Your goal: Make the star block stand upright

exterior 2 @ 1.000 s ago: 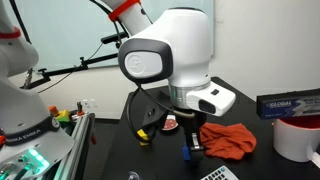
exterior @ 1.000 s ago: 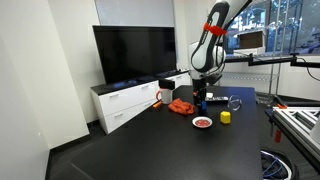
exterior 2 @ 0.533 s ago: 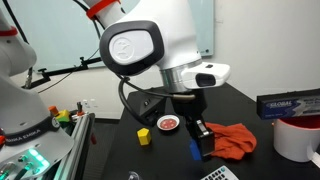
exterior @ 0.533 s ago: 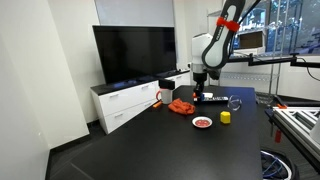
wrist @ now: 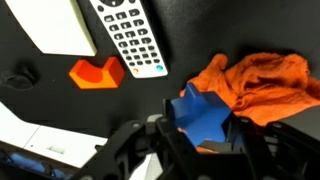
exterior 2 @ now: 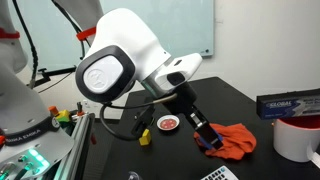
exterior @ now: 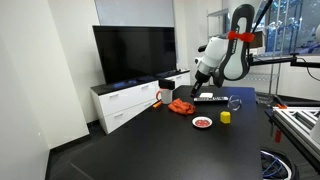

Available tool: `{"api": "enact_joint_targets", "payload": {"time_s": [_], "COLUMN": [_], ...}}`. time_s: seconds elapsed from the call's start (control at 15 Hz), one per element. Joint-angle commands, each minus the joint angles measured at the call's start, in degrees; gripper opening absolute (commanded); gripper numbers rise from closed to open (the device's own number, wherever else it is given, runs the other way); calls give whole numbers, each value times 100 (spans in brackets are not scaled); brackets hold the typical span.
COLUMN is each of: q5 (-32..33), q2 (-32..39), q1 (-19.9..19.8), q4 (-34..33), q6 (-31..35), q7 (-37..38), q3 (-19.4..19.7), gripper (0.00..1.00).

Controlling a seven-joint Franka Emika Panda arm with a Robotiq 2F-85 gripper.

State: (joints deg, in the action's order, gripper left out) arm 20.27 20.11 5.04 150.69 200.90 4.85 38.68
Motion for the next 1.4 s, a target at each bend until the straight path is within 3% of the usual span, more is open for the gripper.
{"api": "enact_joint_targets", "payload": {"time_s": [0.0, 0.2, 0.27, 0.6, 1.33], "q5": [-968, -1570, -2317, -3580, -4472], "q2": [555, 916, 900, 1162, 1177], "q1": [993, 1579, 1323, 1437, 1405], "q4": [303, 495, 571, 596, 476], "q6": [1329, 1142, 1095, 1051, 1303], "q7": [-295, -96, -561, -610, -597], "q3": [721, 946, 435, -35, -451], "gripper": [20, 20, 20, 20, 20]}}
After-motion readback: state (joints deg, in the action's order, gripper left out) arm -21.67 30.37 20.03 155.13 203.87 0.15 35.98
